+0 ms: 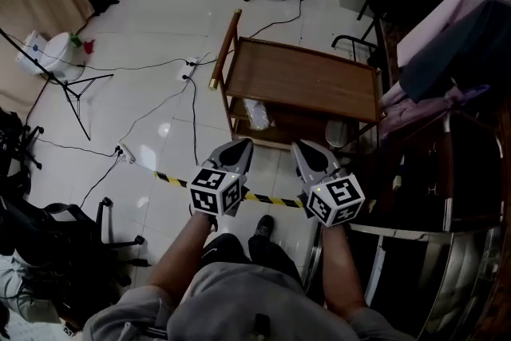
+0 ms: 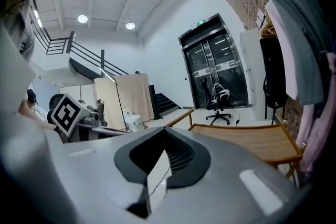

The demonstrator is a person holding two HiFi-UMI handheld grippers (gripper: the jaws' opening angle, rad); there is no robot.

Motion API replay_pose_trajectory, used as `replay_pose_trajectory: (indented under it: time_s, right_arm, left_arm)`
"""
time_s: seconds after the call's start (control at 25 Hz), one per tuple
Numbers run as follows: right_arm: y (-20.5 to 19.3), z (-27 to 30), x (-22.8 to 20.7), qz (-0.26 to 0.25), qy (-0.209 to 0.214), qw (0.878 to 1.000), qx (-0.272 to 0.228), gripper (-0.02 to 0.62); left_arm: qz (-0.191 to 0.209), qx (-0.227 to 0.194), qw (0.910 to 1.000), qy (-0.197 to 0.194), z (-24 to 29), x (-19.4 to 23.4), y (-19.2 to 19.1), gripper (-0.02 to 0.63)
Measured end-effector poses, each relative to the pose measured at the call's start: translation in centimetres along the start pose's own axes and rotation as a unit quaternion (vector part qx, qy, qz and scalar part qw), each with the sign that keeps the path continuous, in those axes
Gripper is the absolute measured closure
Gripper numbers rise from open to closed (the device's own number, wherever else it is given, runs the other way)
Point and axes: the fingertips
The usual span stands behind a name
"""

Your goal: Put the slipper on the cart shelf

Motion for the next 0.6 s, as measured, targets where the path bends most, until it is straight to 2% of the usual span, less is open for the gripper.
replay_pose_trajectory:
  time_s: [0.08, 0.2, 0.6]
  right_arm:
    - [-0.8, 1.3, -1.2, -0.001, 0.002, 1.0, 0.007, 0.597]
    - [-2.3, 3.5, -2.7, 0.007, 0.0, 1.0, 0.015, 0.597]
    - [-11.1, 12.7, -7.4, 0.04, -0.018, 0.997, 0.058, 0.597]
  left_arm:
    - [-0.001, 0.011, 0.9999, 0.01, 2.0, 1.3, -1.0, 0.598]
    - [-0.006, 0.049, 0.9983, 0.032, 5.1, 4.7, -3.8, 0.598]
    - [-0.076, 0.126, 0.9871, 0.063, 17.3, 17.3, -16.0, 0.598]
Point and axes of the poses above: the fingertips, and each gripper's own axes: z forward along the fingers, x to its left, y out of its top, and after that the axes turned 4 degrees about -y, right-handed
